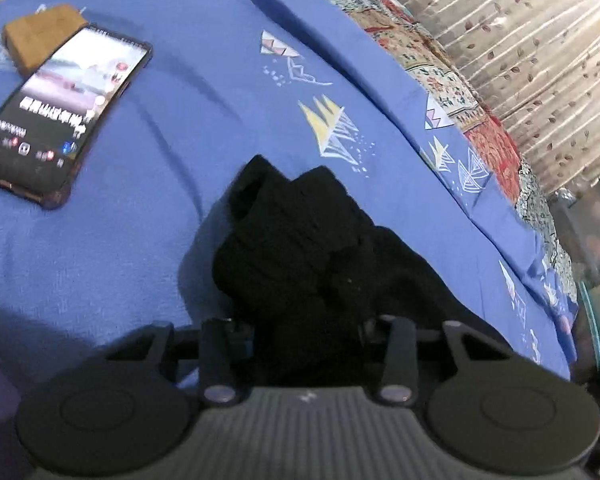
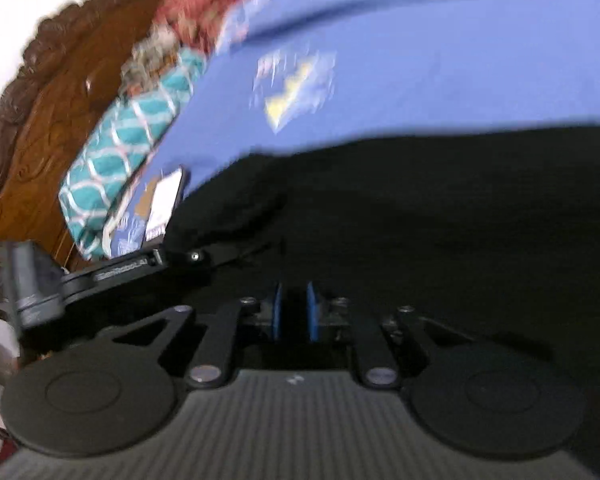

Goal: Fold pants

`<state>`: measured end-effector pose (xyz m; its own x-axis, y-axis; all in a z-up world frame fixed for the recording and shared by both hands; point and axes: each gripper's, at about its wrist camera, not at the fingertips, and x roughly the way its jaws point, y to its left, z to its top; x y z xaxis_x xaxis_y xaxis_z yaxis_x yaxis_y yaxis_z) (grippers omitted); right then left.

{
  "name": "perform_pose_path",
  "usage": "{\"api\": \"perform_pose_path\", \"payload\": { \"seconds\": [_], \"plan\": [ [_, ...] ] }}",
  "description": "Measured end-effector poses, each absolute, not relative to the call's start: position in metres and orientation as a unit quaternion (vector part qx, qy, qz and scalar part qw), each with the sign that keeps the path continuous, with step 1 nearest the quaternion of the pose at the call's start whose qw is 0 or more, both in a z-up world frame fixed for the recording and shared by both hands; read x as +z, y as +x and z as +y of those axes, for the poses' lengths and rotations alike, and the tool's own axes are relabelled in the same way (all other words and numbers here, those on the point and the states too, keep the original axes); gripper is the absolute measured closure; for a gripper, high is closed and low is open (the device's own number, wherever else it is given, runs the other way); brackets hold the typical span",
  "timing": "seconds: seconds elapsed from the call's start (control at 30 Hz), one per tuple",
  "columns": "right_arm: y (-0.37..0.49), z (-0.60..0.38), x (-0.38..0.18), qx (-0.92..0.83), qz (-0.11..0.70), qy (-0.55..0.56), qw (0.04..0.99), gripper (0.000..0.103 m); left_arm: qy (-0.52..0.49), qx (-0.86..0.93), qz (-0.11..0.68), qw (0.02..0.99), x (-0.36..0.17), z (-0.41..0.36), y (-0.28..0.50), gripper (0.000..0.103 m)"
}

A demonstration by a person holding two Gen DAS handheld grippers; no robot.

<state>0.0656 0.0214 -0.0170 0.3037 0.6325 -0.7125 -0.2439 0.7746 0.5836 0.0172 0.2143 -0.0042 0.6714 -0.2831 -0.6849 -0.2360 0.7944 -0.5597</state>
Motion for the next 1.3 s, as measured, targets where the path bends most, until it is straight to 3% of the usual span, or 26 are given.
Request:
{"api": "perform_pose_path", "payload": {
  "seconds": [0.07, 0.23, 0.53, 0.6, 0.67, 0.73, 0.87, 0.93, 1.1, 1.13, 1.17, 1.23, 1.3],
  "plan": [
    [0.086, 0.038, -0.046, 0.255, 0.563, 0.194, 0.762, 0.091, -0.317, -0.025, 0.398, 0.860, 0.002, 0.210, 0.015, 0.068],
    [0.082, 0.022, -0.047, 0.255, 0.567, 0.254, 0.741, 0.090, -0.263, -0.065, 0.365, 0.891, 0.031, 0.167, 0.013, 0.068],
    [0.028, -0.149, -0.014, 0.121, 0.433, 0.370, 0.813, 0.085, -0.070, -0.205, 0.345, 0.913, 0.053, 0.029, 0.014, 0.064],
    [0.007, -0.180, -0.015, 0.087, 0.406, 0.401, 0.816, 0.077, -0.003, -0.239, 0.351, 0.905, 0.045, -0.009, 0.006, 0.054],
    [-0.008, -0.202, -0.017, 0.069, 0.387, 0.425, 0.815, 0.049, 0.066, -0.259, 0.352, 0.897, 0.036, -0.040, -0.004, 0.044],
    [-0.015, -0.207, -0.021, 0.060, 0.380, 0.438, 0.813, 0.037, 0.092, -0.286, 0.350, 0.887, 0.034, -0.051, -0.017, 0.039],
    [-0.005, -0.202, -0.034, 0.087, 0.385, 0.460, 0.795, 0.021, 0.106, -0.314, 0.324, 0.886, 0.050, -0.041, -0.039, 0.028],
    [0.000, -0.193, -0.031, 0.104, 0.399, 0.451, 0.792, 0.019, 0.095, -0.317, 0.308, 0.892, 0.063, -0.021, -0.050, 0.025],
    [0.029, -0.158, -0.025, 0.146, 0.430, 0.386, 0.803, 0.019, 0.006, -0.244, 0.303, 0.921, 0.087, 0.046, -0.055, 0.025],
    [0.034, -0.148, -0.023, 0.157, 0.436, 0.368, 0.806, 0.031, -0.014, -0.219, 0.311, 0.925, 0.087, 0.060, -0.050, 0.025],
    [0.036, -0.138, -0.021, 0.164, 0.443, 0.344, 0.811, 0.061, -0.032, -0.196, 0.319, 0.927, 0.086, 0.071, -0.045, 0.028],
    [0.032, -0.121, -0.009, 0.150, 0.440, 0.274, 0.842, 0.074, -0.068, -0.155, 0.337, 0.926, 0.083, 0.090, -0.035, 0.032],
    [0.014, -0.118, 0.014, 0.154, 0.389, 0.236, 0.877, 0.076, -0.103, -0.134, 0.344, 0.924, 0.083, 0.099, -0.017, 0.037]
  ]
}}
